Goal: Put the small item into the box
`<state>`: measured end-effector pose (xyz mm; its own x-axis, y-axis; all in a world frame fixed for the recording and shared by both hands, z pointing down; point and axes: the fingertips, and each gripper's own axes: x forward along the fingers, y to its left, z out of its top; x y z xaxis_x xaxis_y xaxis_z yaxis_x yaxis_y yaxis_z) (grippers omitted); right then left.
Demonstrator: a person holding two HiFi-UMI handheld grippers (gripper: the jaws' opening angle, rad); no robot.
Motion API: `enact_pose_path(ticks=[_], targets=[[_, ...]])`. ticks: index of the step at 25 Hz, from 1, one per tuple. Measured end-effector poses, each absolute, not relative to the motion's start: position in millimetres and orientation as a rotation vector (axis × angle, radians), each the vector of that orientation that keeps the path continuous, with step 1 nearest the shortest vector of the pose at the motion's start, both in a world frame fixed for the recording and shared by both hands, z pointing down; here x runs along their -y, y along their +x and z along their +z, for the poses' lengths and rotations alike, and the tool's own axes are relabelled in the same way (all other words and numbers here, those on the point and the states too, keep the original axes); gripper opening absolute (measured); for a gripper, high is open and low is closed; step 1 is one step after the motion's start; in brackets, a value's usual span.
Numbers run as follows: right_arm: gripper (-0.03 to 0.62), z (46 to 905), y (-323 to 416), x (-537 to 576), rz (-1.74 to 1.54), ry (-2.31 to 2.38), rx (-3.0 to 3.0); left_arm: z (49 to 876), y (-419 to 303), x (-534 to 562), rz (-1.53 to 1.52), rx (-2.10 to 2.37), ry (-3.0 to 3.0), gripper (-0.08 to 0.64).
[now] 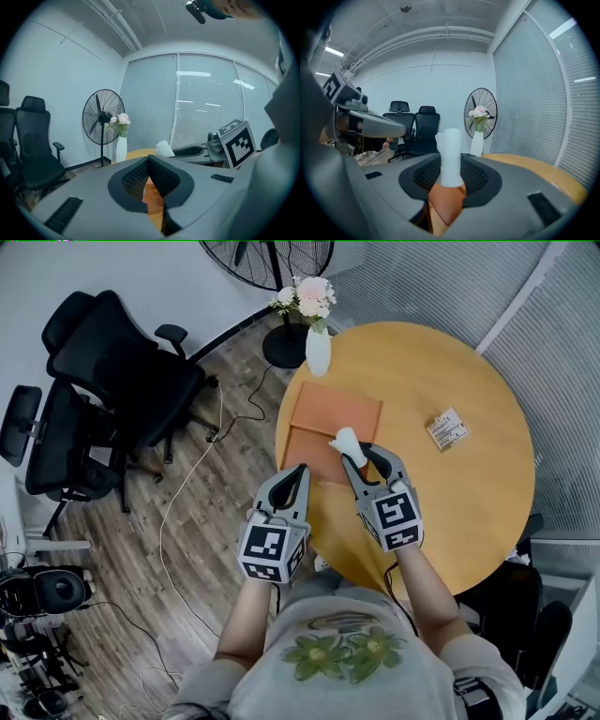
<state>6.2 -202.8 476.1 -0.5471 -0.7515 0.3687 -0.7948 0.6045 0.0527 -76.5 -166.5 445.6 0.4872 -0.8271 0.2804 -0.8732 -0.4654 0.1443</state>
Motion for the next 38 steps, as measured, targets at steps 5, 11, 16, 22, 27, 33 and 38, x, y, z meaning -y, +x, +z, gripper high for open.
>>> enact_pose_path(ticks=[5,11,16,22,27,33,38], targets=[[0.138,488.1,4.8,203.7,0.186,1.233,2.456,449.9,-79.4,167.9,0.250,1.440,2.460,0.002],[0.138,497.8,3.3,205.8,0.206,1.219,2.446,454.3,-78.6,167.9,0.254,1.431,2.455,0.002],[0.138,506.7,0.2,207.3,0.219,1.203,2.431,456.5,-82.2,168.5,0.257,1.430,2.449,0.002],[0.138,518.9,0.6,208.8,0.235,1.186,2.413,459.4,-81.9,170.1,0.260,1.430,2.443,0.002],[0.139,529.3,1.0,210.9,0.245,1.170,2.394,461.7,-81.7,172.2,0.262,1.429,2.439,0.002],[0.138,542.5,0.3,215.4,0.266,1.161,2.381,465.2,-83.3,175.6,0.262,1.430,2.435,0.002],[0.139,553.3,2.9,218.6,0.283,1.153,2.360,465.8,-83.7,178.1,0.260,1.430,2.430,0.002]])
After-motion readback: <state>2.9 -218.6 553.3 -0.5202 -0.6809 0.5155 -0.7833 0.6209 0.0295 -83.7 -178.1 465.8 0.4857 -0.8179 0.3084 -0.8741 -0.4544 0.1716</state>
